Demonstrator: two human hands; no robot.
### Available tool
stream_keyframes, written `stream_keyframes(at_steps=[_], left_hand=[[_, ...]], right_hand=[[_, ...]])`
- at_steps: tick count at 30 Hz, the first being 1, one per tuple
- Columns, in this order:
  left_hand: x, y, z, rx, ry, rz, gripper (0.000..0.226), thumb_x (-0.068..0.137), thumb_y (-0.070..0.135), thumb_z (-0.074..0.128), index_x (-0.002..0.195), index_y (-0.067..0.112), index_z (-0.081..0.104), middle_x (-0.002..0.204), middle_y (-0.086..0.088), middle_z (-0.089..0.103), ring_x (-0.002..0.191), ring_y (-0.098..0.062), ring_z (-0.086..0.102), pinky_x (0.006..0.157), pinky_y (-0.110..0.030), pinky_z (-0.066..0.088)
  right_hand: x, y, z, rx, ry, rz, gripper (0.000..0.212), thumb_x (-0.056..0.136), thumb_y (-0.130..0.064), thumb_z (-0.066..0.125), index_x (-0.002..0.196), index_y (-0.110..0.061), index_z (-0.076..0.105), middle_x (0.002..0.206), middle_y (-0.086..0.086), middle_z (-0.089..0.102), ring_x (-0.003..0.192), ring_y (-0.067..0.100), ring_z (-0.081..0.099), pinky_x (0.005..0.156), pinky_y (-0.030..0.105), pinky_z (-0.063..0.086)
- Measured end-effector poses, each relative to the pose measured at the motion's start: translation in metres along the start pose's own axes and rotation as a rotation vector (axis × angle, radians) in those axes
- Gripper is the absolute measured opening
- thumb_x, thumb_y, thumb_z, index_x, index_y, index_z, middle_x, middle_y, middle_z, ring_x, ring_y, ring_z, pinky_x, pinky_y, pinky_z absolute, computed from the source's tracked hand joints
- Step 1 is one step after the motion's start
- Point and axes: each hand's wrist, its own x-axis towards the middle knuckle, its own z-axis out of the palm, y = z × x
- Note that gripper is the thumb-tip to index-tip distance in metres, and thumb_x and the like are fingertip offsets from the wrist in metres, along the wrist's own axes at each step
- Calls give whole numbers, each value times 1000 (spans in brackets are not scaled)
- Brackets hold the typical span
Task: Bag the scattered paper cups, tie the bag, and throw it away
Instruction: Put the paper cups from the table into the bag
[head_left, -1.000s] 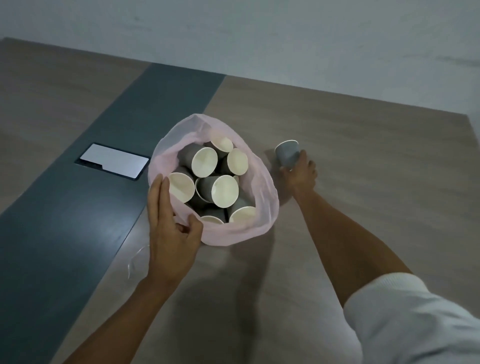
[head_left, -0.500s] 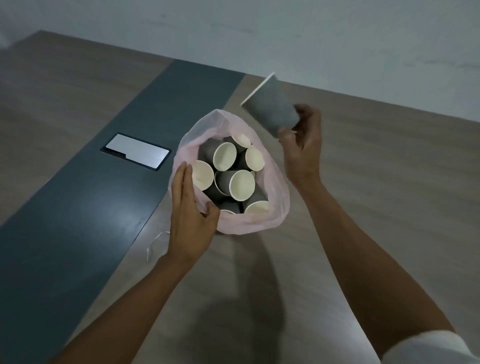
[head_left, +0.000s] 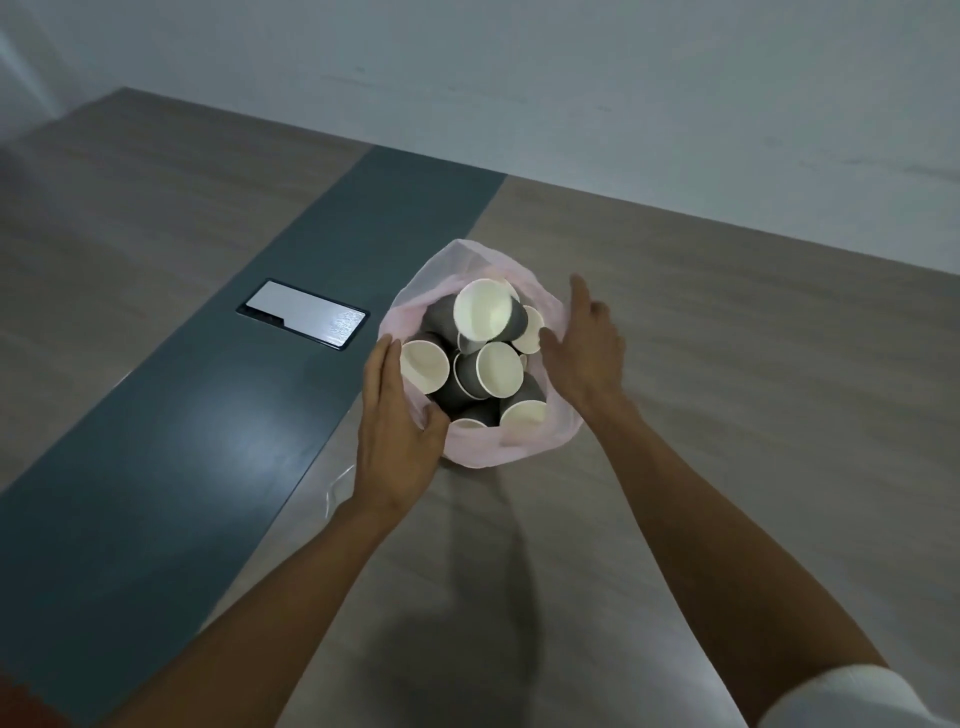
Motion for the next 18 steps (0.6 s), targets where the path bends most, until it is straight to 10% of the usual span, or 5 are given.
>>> stream_keyframes(at_steps=[3, 6, 9, 12, 18], left_hand=[[4, -2, -7, -48, 107, -22, 50, 92, 12, 67, 140, 13, 53, 147, 9, 43, 126, -14, 54, 100, -34, 52], [13, 1, -17, -243, 190, -238, 30, 86, 6, 71, 112, 19, 62, 125, 4, 48, 87, -20, 68, 67, -36, 62], [28, 3, -27, -543, 187, -616, 57, 77, 0, 72, 118, 22, 39, 98, -7, 55, 56, -10, 61, 57, -29, 54], [50, 2, -42, -804, -1, -892, 37, 79, -9, 65, 105, 11, 48, 81, -10, 51, 49, -12, 45, 44, -20, 40], [69, 16, -85, -614, -207, -789, 17, 82, 14, 75, 79, 13, 59, 56, 0, 41, 40, -10, 32, 36, -17, 24]], right_hand=[[5, 1, -6, 178, 71, 110, 19, 103, -21, 44, 110, -9, 57, 109, 13, 65, 100, 36, 62, 79, 40, 48], [0, 0, -13, 357, 146, 139, 26, 106, -23, 40, 95, -6, 57, 89, 4, 61, 85, 28, 59, 71, 34, 41], [-12, -5, -27, 434, 196, 172, 37, 108, -32, 36, 100, -6, 62, 92, 3, 63, 85, 23, 59, 74, 33, 43], [-28, -12, -45, 452, 240, 214, 40, 107, -35, 34, 107, -11, 66, 101, 2, 67, 92, 23, 61, 83, 36, 49], [-75, -26, -92, 423, 387, 264, 39, 106, -34, 34, 102, -13, 66, 100, 4, 70, 93, 26, 64, 85, 39, 51]])
